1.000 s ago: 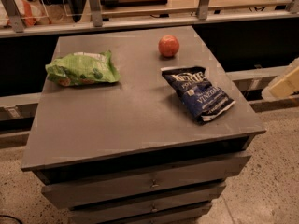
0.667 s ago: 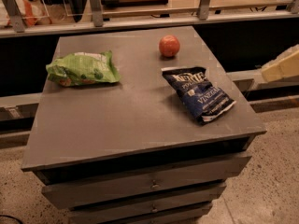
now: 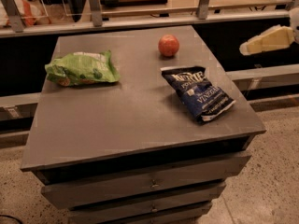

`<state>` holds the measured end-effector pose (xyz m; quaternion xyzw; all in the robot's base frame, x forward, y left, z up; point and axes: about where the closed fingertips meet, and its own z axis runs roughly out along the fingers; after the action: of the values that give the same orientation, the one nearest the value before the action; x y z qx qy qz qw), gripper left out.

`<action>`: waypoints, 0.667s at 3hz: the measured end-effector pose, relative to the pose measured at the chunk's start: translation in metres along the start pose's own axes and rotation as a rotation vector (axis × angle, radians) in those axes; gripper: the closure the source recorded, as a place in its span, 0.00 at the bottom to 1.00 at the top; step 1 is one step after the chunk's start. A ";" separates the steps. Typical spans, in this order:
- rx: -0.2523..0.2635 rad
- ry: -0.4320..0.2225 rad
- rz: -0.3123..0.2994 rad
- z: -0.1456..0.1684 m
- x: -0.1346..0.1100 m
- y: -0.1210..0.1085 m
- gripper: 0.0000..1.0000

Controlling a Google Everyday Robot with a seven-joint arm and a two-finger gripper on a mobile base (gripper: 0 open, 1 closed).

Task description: Move apple near blue chip bag

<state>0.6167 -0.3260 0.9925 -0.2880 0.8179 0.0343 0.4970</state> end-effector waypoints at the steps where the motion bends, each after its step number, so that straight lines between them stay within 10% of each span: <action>1: -0.043 0.042 0.024 0.042 0.004 -0.018 0.00; 2: -0.137 0.069 -0.005 0.084 0.002 -0.020 0.00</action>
Offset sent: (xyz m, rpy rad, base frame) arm 0.1172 0.0178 -0.0463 -0.0132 0.1642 0.2198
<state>0.6927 -0.3149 0.9532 -0.3242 0.8295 0.0790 0.4479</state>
